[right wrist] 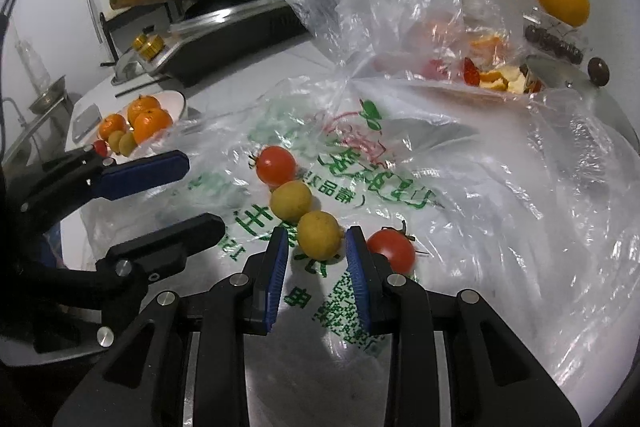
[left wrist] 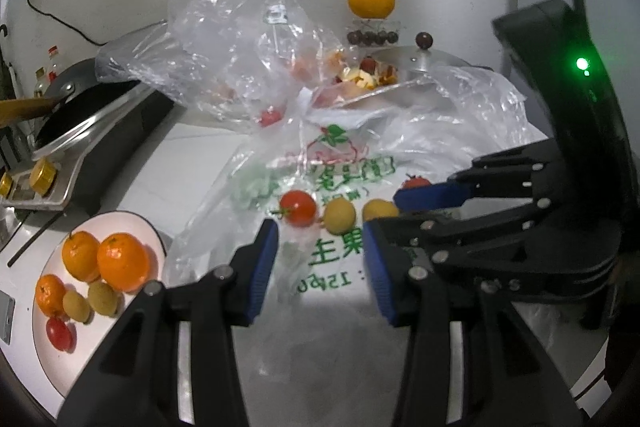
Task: Organize fruits
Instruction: 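Grasp a yellow fruit with the left tool while the right tool grasps another yellow fruit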
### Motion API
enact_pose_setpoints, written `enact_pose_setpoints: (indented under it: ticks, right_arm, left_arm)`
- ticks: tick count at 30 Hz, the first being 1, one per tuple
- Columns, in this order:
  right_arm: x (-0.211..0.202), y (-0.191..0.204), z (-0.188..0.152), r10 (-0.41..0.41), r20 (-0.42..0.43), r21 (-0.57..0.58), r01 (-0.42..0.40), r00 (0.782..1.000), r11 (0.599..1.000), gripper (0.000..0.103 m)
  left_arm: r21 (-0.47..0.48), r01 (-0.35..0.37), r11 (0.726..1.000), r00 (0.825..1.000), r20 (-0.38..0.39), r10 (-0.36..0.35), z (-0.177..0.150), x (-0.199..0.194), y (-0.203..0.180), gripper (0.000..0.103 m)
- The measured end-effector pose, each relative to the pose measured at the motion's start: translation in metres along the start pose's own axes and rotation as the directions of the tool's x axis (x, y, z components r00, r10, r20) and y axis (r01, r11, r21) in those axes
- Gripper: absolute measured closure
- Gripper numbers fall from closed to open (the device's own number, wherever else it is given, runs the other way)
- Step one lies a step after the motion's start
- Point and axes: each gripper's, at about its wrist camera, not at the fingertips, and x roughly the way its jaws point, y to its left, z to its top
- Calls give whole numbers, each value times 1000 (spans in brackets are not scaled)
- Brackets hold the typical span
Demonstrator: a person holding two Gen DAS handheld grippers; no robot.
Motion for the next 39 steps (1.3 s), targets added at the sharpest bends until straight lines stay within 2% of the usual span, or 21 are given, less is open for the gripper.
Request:
enact_pose_setpoints:
  ticks: [3, 5, 12, 15, 21, 24, 29, 32, 38, 39]
  right_arm:
    - [1, -1, 2, -5, 4, -2, 5, 1000, 1000, 72]
    - [1, -3, 2, 3, 1, 1, -3, 1000, 1000, 76]
    - [-10, -7, -2, 7, 33, -8, -7, 999, 1000, 76]
    - [-21, -10, -3, 5, 55, 1, -5, 998, 1000, 76]
    - [-44, -29, -7, -24, 109, 43, 20, 994, 999, 76]
    - [-49, -40, -9, -34, 124, 64, 27, 992, 998, 76]
    - [-52, -43, -12, -18, 141, 63, 10, 990, 998, 76]
    - [-52, -43, -13, -6, 148, 58, -2, 989, 998, 76]
    - [-55, -48, -13, 8, 167, 66, -20, 986, 998, 76]
    - [-55, -49, -13, 10, 170, 69, -22, 985, 997, 76]
  left_arm:
    - [8, -2, 1000, 1000, -2, 2, 3, 3, -2, 58]
    - [16, -2, 1000, 1000, -9, 2, 4, 5, -3, 58]
    - [65, -13, 998, 1000, -15, 14, 9, 9, -10, 58]
    - [80, 6, 997, 999, -37, -3, 11, 15, -14, 62]
    - [114, 22, 993, 997, -69, -14, 17, 26, -23, 62]
    - [100, 51, 994, 994, -104, -41, 20, 37, -23, 63]
    - [126, 48, 991, 989, -145, -29, 24, 52, -28, 65]
    - [154, 14, 988, 987, -158, 11, 26, 61, -30, 69]
    - [193, -5, 981, 981, -190, 42, 25, 72, -35, 73]
    - [198, -7, 980, 981, -191, 45, 25, 73, -35, 79]
